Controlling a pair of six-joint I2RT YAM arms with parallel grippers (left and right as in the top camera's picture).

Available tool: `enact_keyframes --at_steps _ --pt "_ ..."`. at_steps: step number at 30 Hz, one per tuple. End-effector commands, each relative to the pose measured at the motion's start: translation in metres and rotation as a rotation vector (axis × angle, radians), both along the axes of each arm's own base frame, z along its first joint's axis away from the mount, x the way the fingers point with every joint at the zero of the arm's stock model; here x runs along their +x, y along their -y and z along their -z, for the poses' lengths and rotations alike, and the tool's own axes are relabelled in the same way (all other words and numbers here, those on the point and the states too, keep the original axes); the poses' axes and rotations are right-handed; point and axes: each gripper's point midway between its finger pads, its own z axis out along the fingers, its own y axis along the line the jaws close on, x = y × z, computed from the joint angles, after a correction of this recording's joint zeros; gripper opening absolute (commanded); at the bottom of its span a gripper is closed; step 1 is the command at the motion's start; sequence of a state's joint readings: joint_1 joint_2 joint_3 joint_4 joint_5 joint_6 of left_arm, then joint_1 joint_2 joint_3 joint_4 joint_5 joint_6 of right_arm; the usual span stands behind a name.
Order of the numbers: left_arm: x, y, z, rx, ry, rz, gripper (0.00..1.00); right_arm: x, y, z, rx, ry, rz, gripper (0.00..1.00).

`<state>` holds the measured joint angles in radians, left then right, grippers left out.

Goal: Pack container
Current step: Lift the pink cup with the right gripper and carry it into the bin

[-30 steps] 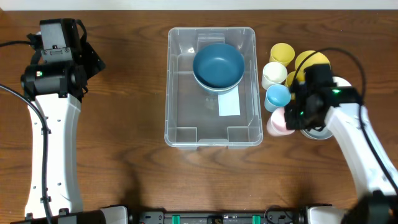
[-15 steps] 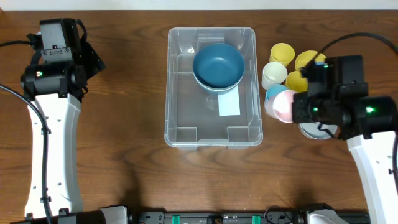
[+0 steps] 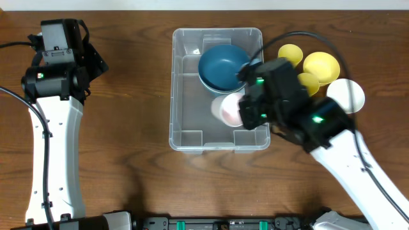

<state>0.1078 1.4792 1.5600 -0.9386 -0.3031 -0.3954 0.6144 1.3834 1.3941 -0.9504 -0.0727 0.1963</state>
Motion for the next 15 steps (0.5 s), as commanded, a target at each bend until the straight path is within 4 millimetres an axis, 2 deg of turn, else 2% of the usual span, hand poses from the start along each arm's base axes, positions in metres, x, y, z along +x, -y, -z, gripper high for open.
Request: enact_keyframes --at_steps 1,10,15 --pt "-0.001 -0.005 -0.008 0.016 0.016 -0.021 0.98 0.005 -0.017 0.008 -0.031 -0.022 0.027 0.01" --pt "-0.001 -0.005 -0.008 0.016 0.016 -0.021 0.98 0.019 -0.058 0.040 -0.110 -0.080 0.045 0.01" --pt "-0.001 -0.005 -0.008 0.016 0.016 -0.021 0.98 0.023 -0.070 0.073 -0.155 -0.142 0.058 0.01"
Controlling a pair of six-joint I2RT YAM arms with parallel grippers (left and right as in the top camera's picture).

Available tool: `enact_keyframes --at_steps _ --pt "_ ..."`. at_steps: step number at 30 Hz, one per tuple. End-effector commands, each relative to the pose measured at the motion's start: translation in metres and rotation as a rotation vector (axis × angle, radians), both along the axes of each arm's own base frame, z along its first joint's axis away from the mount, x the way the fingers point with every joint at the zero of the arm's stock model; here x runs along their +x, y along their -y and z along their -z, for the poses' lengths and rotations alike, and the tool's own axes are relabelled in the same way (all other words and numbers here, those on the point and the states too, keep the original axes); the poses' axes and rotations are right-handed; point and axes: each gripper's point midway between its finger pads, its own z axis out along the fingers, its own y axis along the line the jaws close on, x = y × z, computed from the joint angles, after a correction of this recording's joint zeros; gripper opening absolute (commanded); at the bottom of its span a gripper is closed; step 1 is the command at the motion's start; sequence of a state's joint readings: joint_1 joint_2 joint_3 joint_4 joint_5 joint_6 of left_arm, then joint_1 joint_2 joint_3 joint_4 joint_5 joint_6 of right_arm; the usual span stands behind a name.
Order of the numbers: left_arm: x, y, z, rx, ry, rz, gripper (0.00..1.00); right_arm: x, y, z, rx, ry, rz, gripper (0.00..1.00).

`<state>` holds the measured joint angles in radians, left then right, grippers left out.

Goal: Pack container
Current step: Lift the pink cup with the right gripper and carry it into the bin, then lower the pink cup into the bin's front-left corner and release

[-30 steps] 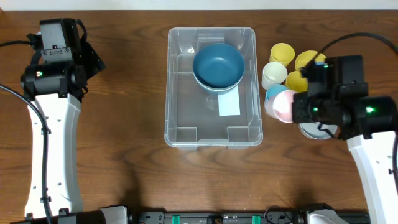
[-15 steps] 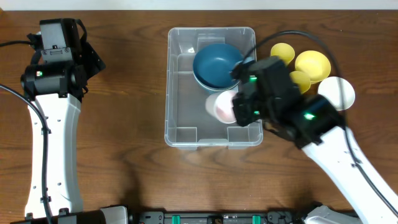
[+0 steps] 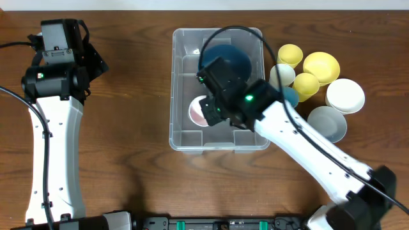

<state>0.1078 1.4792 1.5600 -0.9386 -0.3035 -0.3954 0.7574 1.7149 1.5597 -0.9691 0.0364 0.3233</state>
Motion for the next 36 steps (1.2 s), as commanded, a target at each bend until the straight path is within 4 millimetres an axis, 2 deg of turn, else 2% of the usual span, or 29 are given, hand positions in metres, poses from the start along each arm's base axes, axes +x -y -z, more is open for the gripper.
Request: enact_keyframes --at_steps 1,7,13,17,32,35,36 --pt "-0.001 -0.005 -0.007 0.015 0.016 -0.020 0.98 0.004 -0.009 0.019 -0.030 -0.027 0.033 0.01" --pt "-0.001 -0.005 -0.008 0.015 0.016 -0.020 0.98 0.003 -0.023 0.060 -0.079 -0.088 0.005 0.01" --pt "-0.001 -0.005 -0.008 0.015 0.016 -0.020 0.98 0.001 -0.039 0.082 -0.091 -0.097 -0.020 0.01" --pt "-0.001 -0.005 -0.008 0.015 0.016 -0.020 0.98 0.000 -0.042 0.092 -0.103 -0.108 -0.026 0.01" --pt "-0.001 -0.005 -0.008 0.015 0.016 -0.020 0.98 -0.006 -0.034 0.100 -0.143 -0.136 -0.024 0.02" --pt "-0.001 -0.005 -0.008 0.015 0.016 -0.020 0.98 -0.007 -0.033 0.100 -0.149 -0.135 -0.035 0.06" --pt "-0.001 -0.005 -0.008 0.015 0.016 -0.020 0.98 -0.007 -0.033 0.100 -0.150 -0.135 -0.037 0.10"
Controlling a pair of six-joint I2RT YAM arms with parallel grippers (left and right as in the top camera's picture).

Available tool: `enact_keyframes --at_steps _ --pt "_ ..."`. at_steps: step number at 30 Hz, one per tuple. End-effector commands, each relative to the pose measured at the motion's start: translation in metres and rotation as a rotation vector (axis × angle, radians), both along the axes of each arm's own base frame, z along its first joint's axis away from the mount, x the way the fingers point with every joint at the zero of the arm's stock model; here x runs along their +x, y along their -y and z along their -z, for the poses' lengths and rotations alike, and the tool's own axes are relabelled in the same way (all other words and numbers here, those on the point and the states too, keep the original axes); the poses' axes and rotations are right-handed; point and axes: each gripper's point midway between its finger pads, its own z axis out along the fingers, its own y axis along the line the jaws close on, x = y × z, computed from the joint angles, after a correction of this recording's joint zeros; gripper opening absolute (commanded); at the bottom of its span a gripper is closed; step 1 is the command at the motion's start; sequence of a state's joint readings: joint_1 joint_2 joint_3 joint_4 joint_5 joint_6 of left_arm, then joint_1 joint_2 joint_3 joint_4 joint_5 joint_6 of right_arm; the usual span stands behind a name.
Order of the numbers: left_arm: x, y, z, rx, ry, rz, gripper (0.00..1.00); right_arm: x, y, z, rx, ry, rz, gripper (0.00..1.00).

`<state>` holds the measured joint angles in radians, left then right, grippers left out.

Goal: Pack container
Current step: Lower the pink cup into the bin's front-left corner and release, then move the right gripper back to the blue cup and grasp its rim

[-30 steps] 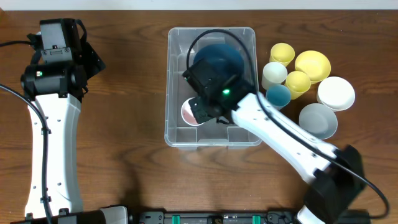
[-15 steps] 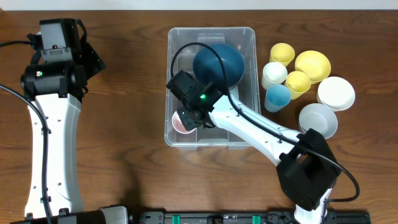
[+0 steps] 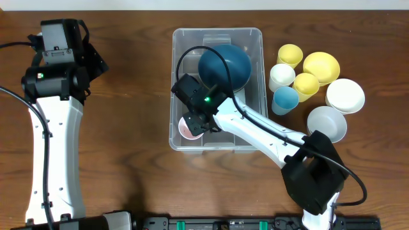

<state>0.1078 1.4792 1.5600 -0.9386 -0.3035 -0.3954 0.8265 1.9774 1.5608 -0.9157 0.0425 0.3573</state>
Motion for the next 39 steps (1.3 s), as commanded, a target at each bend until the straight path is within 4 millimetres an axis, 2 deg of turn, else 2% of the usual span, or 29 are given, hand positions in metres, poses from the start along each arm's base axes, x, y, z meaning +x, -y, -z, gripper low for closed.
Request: enact_keyframes --at_steps 1,6,11,13,15,18,21,24,26,29,32,36,38,39 --pt "-0.001 -0.005 -0.008 0.015 0.016 -0.020 0.98 0.002 -0.002 -0.001 -0.006 0.014 -0.006 0.10" --pt "-0.001 -0.005 -0.008 0.015 0.016 -0.020 0.98 0.002 -0.002 -0.001 -0.006 0.014 -0.006 0.11" --pt "-0.001 -0.005 -0.008 0.015 0.016 -0.020 0.98 0.005 -0.002 -0.002 -0.012 0.032 -0.033 0.20" --pt "-0.001 -0.005 -0.008 0.015 0.016 -0.020 0.98 0.011 0.000 -0.011 -0.005 0.050 -0.029 0.21" --pt "-0.001 -0.005 -0.008 0.015 0.016 -0.020 0.98 0.018 0.001 -0.027 0.017 0.072 -0.020 0.22" --pt "-0.001 -0.005 -0.008 0.015 0.016 -0.020 0.98 0.031 0.007 -0.065 0.058 0.127 -0.005 0.26" --pt "-0.001 -0.005 -0.008 0.015 0.016 -0.020 0.98 0.043 0.025 -0.107 0.091 0.185 0.041 0.26" --pt "-0.001 -0.005 -0.008 0.015 0.016 -0.020 0.98 0.049 0.053 -0.145 0.111 0.239 0.101 0.28" --pt "-0.001 -0.005 -0.008 0.015 0.016 -0.020 0.98 0.049 0.082 -0.168 0.099 0.277 0.157 0.30" --pt "-0.001 -0.005 -0.008 0.015 0.016 -0.020 0.98 0.044 0.133 -0.189 0.049 0.304 0.251 0.47" --pt "-0.001 -0.005 -0.007 0.015 0.016 -0.020 0.98 0.037 0.184 -0.202 -0.012 0.308 0.353 0.55" --pt "-0.001 -0.005 -0.008 0.015 0.016 -0.020 0.98 0.029 0.252 -0.208 -0.083 0.286 0.522 0.59" --pt "-0.001 -0.005 -0.008 0.015 0.016 -0.020 0.98 0.027 0.282 -0.209 -0.097 0.273 0.613 0.69" --pt "-0.001 -0.005 -0.007 0.015 0.016 -0.020 0.98 0.028 0.296 -0.208 -0.091 0.260 0.658 0.78"
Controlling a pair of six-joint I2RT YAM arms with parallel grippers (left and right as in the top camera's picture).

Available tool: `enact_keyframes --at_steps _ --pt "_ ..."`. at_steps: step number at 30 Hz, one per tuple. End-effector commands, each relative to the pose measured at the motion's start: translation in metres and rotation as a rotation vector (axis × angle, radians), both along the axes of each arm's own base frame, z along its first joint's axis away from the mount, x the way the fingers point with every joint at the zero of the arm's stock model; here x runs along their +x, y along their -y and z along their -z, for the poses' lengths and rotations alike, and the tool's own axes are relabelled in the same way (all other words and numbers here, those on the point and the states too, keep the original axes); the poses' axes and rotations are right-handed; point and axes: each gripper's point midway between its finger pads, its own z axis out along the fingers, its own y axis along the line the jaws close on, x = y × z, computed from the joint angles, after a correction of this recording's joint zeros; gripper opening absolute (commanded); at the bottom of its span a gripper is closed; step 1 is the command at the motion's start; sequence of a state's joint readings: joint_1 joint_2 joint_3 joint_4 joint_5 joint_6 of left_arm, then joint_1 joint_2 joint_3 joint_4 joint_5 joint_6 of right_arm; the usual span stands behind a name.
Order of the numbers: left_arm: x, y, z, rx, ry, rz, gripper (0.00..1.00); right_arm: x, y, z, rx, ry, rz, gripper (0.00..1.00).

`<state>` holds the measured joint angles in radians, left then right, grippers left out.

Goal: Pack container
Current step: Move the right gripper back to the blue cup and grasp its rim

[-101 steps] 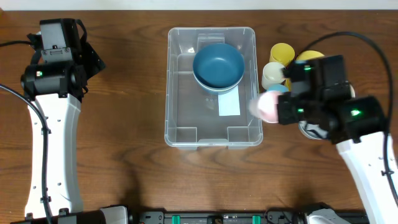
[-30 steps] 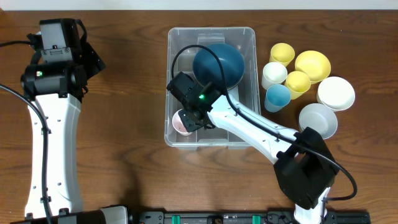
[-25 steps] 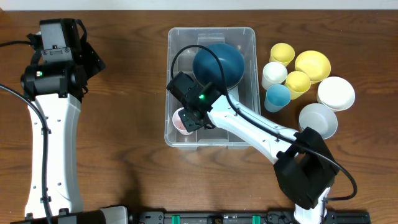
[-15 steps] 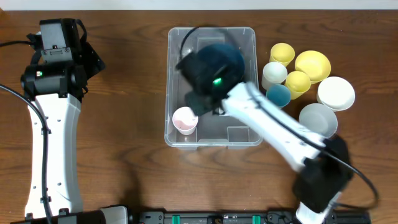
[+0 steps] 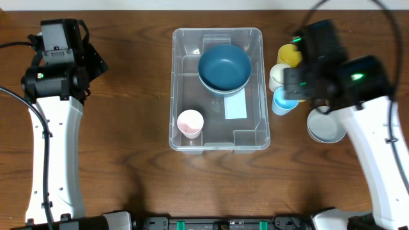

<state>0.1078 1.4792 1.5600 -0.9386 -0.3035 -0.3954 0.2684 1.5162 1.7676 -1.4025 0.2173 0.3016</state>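
The clear plastic container point(image 5: 177, 76) stands in the middle of the table. Inside it a dark blue bowl point(image 5: 223, 66) sits at the far end, and a pink cup point(image 5: 190, 122) stands upright in the near left corner. My right gripper point(image 5: 296, 85) hovers over the group of cups to the right of the container, open and holding nothing. Around it show a yellow cup point(image 5: 287, 53), a white cup point(image 5: 277, 76) and a light blue cup point(image 5: 282, 102). My left gripper point(image 5: 94, 61) rests at the far left, well away from everything, its jaws too dark to read.
A pale bowl point(image 5: 324, 126) lies near the right arm at the right edge of the cup group. A light rectangular label point(image 5: 235, 107) shows on the container floor. The right arm's body hides the other bowls at the right.
My right gripper was down in the container's near left corner with the pink cup. Now the cup stands there alone, and the gripper is outside, over the cups on the right.
My right gripper first held the pink cup at the container's right wall. Half a second later the cup was over the container's middle. Then it was low in the near left corner. The cup has now been let go there, and the arm is back over the cups. The left arm never moved.
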Motion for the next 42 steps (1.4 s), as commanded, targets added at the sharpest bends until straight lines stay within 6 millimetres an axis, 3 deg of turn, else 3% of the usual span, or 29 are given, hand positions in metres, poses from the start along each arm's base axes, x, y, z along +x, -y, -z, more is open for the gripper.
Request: enact_keyframes --at_steps 1,3,8,12,20,30,34,42 --pt "-0.001 -0.005 -0.008 0.015 0.016 -0.020 0.98 0.000 0.043 -0.004 0.004 0.006 0.128 0.86" --pt "-0.001 -0.005 -0.008 0.015 0.016 -0.020 0.98 0.001 0.059 0.001 0.038 -0.011 0.181 0.98" --pt "-0.001 -0.005 -0.008 0.015 0.016 -0.020 0.98 -0.003 0.089 0.030 0.069 -0.071 0.279 0.99" --pt "-0.001 -0.005 -0.008 0.015 0.016 -0.020 0.98 -0.003 0.093 0.061 0.079 -0.111 0.298 0.99" --pt "-0.001 -0.005 -0.008 0.015 0.016 -0.020 0.98 0.011 0.066 0.120 0.231 -0.117 0.234 0.99" --pt "-0.001 -0.005 -0.008 0.015 0.016 -0.020 0.98 0.005 0.046 0.186 0.302 -0.132 0.182 0.91" --pt "-0.001 -0.005 -0.008 0.015 0.016 -0.020 0.98 0.005 0.037 0.199 0.352 -0.121 0.159 0.88" --pt "-0.001 -0.005 -0.008 0.015 0.016 -0.020 0.98 0.013 0.029 0.198 0.353 -0.083 0.115 0.75"
